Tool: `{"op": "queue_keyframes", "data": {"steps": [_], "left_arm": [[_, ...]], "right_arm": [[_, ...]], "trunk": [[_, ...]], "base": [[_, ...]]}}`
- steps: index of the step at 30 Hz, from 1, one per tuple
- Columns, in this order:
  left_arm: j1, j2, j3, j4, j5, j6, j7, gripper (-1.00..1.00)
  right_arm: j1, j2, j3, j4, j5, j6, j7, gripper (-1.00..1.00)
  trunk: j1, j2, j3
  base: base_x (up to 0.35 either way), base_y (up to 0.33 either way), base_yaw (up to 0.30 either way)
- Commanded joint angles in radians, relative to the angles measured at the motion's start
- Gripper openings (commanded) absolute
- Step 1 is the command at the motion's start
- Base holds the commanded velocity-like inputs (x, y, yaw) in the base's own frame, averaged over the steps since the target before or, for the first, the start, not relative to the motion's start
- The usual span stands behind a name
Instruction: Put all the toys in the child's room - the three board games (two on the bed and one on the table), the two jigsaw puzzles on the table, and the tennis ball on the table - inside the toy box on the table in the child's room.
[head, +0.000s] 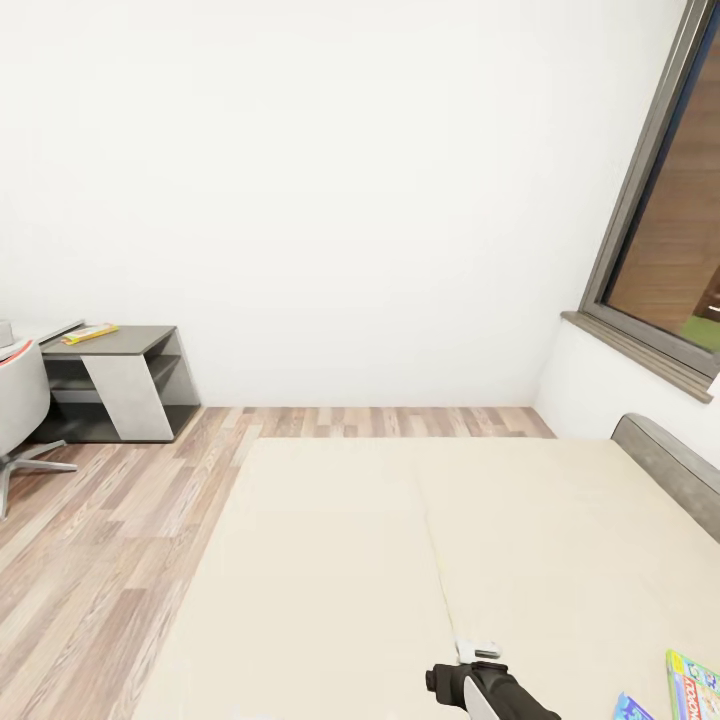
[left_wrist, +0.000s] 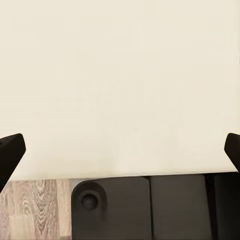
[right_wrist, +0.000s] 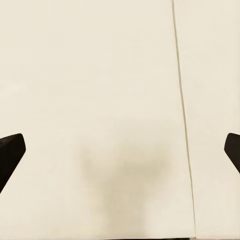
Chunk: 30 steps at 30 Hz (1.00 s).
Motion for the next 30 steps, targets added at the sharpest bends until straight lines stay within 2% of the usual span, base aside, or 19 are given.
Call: {"op": "queue_keyframes", "data": {"steps": [1,30], "left_arm": [[0.0,0.0,-0.002,-0.001,-0.002,0.005,0.004,1.0],[0.0,-0.001,-0.002,0.011,-0.003,0.0,0.007,1.0]], "right_arm": [[0.0,-0.001,0.008,-0.002,-0.01,0.004,-0.009,1.0],[0.0,-0.001,0.008,-0.002,-0.011,0.002,-0.007,1.0]], "trunk": [[0.001,-0.002,-0.002],[0.001,-0.002,-0.002]], "base": [[0.0,0.0,0.0],[0.0,0.0,0.0]]}}
